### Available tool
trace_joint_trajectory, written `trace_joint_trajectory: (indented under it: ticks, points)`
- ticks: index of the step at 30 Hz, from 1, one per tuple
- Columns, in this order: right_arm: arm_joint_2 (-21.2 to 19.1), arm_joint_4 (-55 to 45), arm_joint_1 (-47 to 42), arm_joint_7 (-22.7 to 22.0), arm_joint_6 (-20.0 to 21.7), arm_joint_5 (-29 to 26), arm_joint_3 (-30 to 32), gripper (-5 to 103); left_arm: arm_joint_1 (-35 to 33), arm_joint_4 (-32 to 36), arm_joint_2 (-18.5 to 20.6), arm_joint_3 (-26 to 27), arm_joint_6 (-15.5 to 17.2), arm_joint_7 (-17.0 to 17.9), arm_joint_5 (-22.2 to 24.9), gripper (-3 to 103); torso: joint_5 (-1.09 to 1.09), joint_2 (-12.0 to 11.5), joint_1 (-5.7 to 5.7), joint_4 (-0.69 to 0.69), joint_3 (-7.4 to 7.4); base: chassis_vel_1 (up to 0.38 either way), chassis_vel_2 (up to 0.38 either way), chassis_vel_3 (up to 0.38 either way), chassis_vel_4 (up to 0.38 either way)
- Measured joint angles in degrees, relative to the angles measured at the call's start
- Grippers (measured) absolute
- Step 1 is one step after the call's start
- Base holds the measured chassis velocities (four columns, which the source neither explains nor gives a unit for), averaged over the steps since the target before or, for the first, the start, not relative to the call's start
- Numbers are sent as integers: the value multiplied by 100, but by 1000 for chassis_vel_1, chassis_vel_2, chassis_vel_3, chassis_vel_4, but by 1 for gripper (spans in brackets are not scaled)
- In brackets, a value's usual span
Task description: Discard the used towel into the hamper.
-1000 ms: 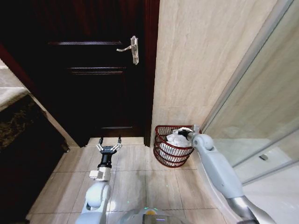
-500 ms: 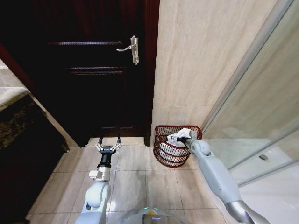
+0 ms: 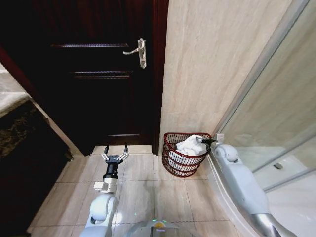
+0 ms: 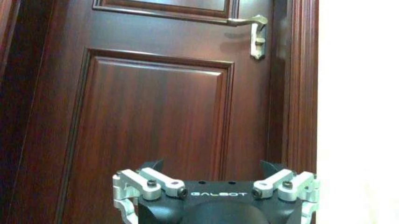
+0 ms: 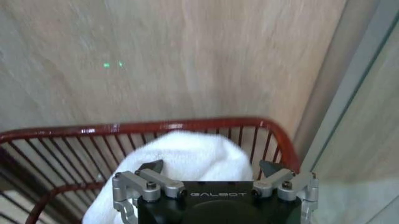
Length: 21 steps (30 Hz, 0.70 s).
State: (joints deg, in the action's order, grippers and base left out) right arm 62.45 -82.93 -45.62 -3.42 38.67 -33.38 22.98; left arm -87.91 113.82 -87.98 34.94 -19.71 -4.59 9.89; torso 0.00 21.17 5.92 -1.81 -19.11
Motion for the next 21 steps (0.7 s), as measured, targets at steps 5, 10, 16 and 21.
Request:
trace_joint_trajectory:
  ticks: [5, 10, 16, 21]
  points:
    - [119, 185, -11, 72, 175, -117, -3, 100, -10, 46, 13, 26, 2, 0, 10, 100, 1, 0, 0, -1, 0, 0, 0, 0, 0]
    - [224, 250, -133, 392, 194, -194, -42, 100, -30, 77, 42, 92, 0, 8, 68, 100, 6, 0, -1, 0, -1, 0, 0, 0, 0]
    - [315, 65, -198, 531, 224, -281, -126, 100, -33, 63, 18, 68, -21, 6, 66, 100, 7, -1, 0, -2, -1, 0, 0, 0, 0]
    - [329, -30, -212, 585, 234, -274, -149, 100, -22, 63, 23, 60, -21, 5, 68, 100, -1, -1, 0, 1, 0, 0, 0, 0, 0]
